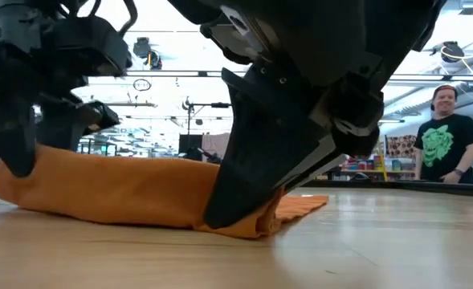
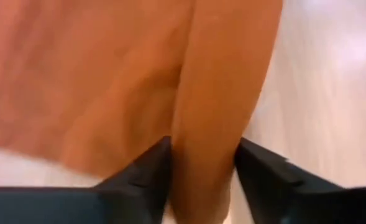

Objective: Roll towel into tight, uniform cylinder
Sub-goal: Roll the brown towel

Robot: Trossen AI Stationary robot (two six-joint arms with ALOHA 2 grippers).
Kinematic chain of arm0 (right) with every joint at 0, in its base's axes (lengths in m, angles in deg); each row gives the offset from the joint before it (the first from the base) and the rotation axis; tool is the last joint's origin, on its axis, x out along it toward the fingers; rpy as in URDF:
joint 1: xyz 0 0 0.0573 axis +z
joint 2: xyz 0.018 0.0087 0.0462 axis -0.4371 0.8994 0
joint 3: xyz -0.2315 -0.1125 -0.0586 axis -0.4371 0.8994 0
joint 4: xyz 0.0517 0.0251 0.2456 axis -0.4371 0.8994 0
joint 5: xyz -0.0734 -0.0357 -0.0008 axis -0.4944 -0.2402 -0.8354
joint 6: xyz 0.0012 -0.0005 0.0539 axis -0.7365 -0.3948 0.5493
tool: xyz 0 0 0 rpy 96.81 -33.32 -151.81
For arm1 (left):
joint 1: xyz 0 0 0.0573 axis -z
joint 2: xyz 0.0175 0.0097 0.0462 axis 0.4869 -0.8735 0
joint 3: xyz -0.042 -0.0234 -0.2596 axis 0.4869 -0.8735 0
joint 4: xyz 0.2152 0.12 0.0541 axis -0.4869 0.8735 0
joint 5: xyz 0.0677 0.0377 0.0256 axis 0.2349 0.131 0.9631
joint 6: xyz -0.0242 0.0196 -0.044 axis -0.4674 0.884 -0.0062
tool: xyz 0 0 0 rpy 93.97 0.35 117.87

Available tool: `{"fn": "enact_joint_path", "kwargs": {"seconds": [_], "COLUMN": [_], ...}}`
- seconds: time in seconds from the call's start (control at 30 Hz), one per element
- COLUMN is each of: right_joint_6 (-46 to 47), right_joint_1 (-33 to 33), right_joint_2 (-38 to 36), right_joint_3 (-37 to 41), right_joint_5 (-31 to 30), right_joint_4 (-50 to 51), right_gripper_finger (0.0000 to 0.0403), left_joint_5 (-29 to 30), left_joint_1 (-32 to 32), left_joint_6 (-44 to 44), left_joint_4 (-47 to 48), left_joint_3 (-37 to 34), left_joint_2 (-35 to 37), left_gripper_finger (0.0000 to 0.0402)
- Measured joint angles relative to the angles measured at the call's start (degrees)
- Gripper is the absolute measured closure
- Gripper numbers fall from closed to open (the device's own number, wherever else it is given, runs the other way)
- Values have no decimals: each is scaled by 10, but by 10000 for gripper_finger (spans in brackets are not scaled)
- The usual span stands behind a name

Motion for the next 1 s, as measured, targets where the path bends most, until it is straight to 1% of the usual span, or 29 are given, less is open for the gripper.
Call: {"fn": "enact_joint_path", "kwargs": {"seconds": [0.13, 0.2, 0.23, 0.33, 0.43, 0.53, 0.63, 0.8, 0.9, 1.0], "right_joint_6": [20, 24, 25, 25, 29, 27, 26, 25, 25, 20], "right_joint_1": [3, 2, 2, 2, 2, 0, -1, -1, -1, -1], "right_joint_2": [0, 0, -1, -1, -1, -1, -1, -1, 0, 0], "right_joint_3": [0, 0, 0, 0, 0, 0, 0, 0, 0, 0], "right_joint_5": [5, 14, 16, 26, 36, 48, 50, 52, 52, 52], "right_joint_4": [5, 10, 10, 9, 6, 1, -2, -4, -5, -5], "right_gripper_finger": [375, 375, 377, 387, 393, 392, 390, 390, 390, 390], "left_joint_5": [37, 41, 52, 138, 266, 351, 418, 452, 479, 509], "left_joint_1": [21, 47, 65, 133, 210, 272, 303, 307, 308, 298], "left_joint_6": [-18, -30, -32, -45, -41, -10, -10, 1, 31, 45], "left_joint_4": [44, 45, 45, 22, -15, -42, -42, -53, -61, -59], "left_joint_3": [1, 2, 2, 2, 2, 2, 2, 2, 2, 2], "left_joint_2": [34, 57, 69, 93, 94, 67, 21, -57, -88, -104], "left_gripper_finger": [165, 145, 138, 130, 128, 128, 128, 128, 128, 128]}}
